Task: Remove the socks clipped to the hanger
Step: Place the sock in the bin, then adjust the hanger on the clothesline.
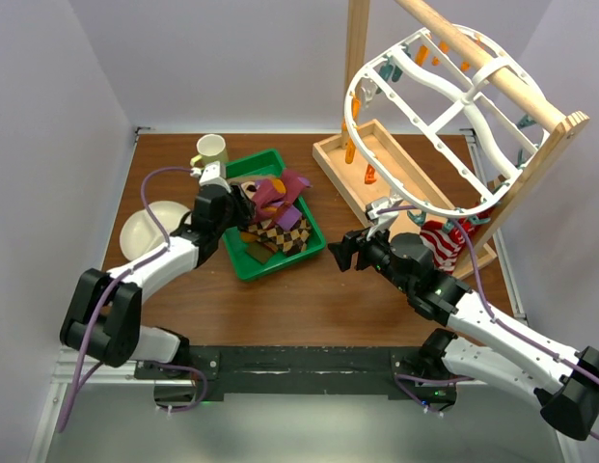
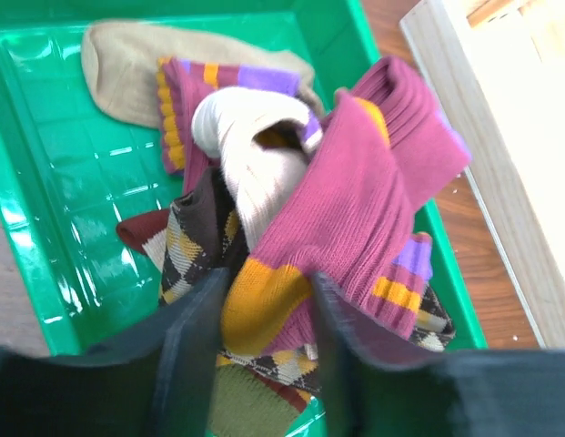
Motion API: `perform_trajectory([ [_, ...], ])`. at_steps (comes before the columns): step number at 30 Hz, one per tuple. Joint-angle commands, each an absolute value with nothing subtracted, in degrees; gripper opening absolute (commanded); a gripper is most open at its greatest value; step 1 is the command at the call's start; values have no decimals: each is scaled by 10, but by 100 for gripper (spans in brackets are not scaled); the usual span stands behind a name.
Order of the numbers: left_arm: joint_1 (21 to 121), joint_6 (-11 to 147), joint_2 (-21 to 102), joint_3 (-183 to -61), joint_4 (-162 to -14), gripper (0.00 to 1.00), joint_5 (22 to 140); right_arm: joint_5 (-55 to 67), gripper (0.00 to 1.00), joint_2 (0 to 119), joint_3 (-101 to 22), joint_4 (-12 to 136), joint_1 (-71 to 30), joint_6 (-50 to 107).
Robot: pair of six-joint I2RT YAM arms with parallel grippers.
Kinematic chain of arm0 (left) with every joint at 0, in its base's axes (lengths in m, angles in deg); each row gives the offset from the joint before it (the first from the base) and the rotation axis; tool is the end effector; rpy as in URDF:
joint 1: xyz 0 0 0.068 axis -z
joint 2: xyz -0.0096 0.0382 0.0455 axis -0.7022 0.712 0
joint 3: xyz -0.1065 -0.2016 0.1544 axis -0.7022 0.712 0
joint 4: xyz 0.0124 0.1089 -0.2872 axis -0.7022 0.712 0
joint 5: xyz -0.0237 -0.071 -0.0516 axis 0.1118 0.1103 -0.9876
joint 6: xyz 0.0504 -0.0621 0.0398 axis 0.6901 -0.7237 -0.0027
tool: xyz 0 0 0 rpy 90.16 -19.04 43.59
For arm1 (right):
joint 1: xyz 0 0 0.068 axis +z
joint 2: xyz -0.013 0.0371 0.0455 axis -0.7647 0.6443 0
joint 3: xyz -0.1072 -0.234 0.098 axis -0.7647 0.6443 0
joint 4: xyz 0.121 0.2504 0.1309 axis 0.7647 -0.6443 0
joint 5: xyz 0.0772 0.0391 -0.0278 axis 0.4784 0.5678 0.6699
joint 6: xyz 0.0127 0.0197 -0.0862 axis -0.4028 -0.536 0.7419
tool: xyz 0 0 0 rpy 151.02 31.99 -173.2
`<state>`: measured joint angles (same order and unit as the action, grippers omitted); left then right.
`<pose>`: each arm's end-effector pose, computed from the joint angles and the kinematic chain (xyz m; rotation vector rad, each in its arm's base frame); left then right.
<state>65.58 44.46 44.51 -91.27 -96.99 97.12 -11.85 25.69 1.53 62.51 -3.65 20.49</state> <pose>0.3558 -0.1243 0.1715 -0.3513 2.0438 -0.4693 0.2084 0.1982 0.2691 -0.3729 1.7920 0.6102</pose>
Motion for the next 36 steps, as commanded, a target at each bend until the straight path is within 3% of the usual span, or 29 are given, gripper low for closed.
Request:
perform_trajectory([
  [1, 654, 465, 402, -930, -970, 60, 989, -123, 73, 257, -2, 637, -34, 208],
  [4, 654, 473, 382, -937, -956, 67, 997, -123, 73, 259, -3, 637, -34, 208],
  [12, 667, 504, 340, -990, -934, 67, 909, -122, 73, 263, -3, 639, -35, 208],
  [26, 885, 570, 288, -1118, -983, 66, 852, -123, 73, 268, -4, 640, -34, 208],
  [36, 971, 655, 361, -1185, -1031, 63, 789, -122, 73, 270, -3, 642, -34, 206],
])
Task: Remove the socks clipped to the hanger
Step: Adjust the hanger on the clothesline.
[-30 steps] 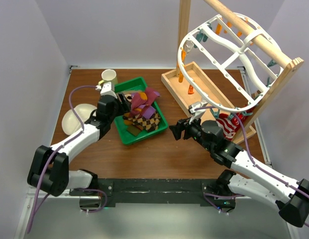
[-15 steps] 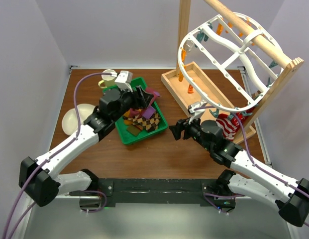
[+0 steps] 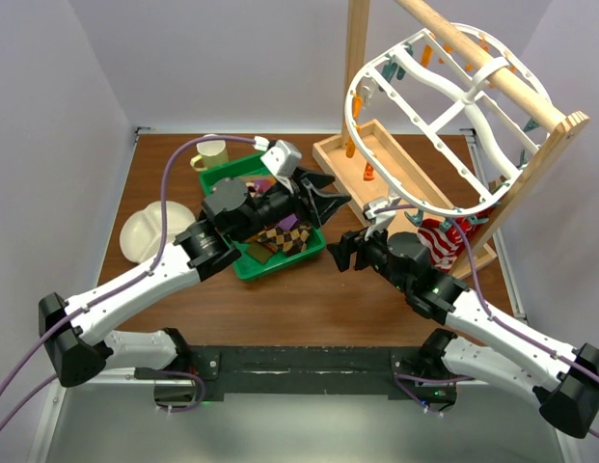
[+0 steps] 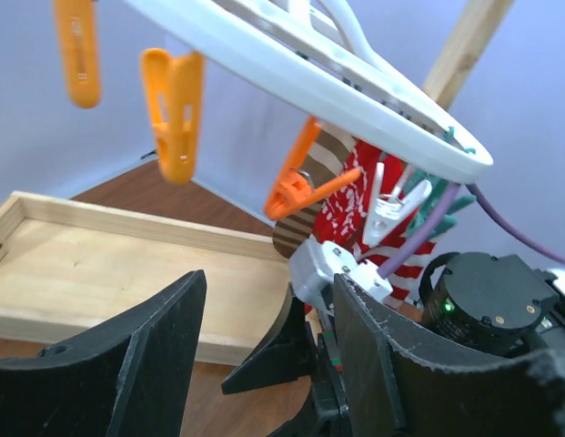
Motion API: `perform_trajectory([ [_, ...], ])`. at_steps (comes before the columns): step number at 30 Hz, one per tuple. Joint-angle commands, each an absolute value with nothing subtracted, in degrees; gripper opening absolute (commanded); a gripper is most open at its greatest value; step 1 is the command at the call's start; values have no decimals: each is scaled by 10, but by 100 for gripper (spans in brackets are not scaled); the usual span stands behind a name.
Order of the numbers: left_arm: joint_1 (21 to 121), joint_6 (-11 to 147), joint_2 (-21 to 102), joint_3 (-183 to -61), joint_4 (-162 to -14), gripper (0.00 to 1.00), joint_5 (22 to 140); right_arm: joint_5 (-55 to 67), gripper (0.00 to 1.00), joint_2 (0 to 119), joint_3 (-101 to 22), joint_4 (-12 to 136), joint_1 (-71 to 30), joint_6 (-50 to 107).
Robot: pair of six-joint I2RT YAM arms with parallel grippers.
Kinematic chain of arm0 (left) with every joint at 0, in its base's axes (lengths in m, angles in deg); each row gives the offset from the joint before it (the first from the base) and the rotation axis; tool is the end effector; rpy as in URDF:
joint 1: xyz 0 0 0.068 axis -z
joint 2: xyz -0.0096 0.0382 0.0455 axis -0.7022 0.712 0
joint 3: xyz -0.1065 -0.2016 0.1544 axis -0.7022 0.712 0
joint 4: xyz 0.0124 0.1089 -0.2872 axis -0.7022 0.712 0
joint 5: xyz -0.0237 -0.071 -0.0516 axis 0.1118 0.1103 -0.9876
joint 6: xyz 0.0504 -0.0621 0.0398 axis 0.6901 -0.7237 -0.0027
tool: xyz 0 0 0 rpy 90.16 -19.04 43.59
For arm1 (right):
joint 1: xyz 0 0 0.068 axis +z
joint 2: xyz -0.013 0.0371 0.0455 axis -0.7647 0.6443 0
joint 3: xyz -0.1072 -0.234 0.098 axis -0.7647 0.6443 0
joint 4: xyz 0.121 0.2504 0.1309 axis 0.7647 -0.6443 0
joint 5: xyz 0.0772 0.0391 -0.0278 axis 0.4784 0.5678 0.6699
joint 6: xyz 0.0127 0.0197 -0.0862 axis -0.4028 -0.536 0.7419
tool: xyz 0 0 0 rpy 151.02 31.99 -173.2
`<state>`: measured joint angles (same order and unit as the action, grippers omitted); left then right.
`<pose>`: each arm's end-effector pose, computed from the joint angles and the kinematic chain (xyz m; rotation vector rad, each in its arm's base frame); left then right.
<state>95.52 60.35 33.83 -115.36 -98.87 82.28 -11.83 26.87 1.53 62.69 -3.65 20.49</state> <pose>0.2280 -0.2954 0.4299 0.5035 1.4131 -1.0918 0.2106 0.2005 0.2640 -0.3788 1.8081 0.6029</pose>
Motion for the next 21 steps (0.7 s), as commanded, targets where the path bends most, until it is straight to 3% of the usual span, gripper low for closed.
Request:
perform_trajectory([
  [1, 974, 661, 366, -1196, -1032, 63, 790, -122, 73, 271, -3, 642, -34, 206],
  [21, 976, 726, 468, -1245, -1159, 66, 738, -122, 73, 269, -8, 635, -34, 208],
])
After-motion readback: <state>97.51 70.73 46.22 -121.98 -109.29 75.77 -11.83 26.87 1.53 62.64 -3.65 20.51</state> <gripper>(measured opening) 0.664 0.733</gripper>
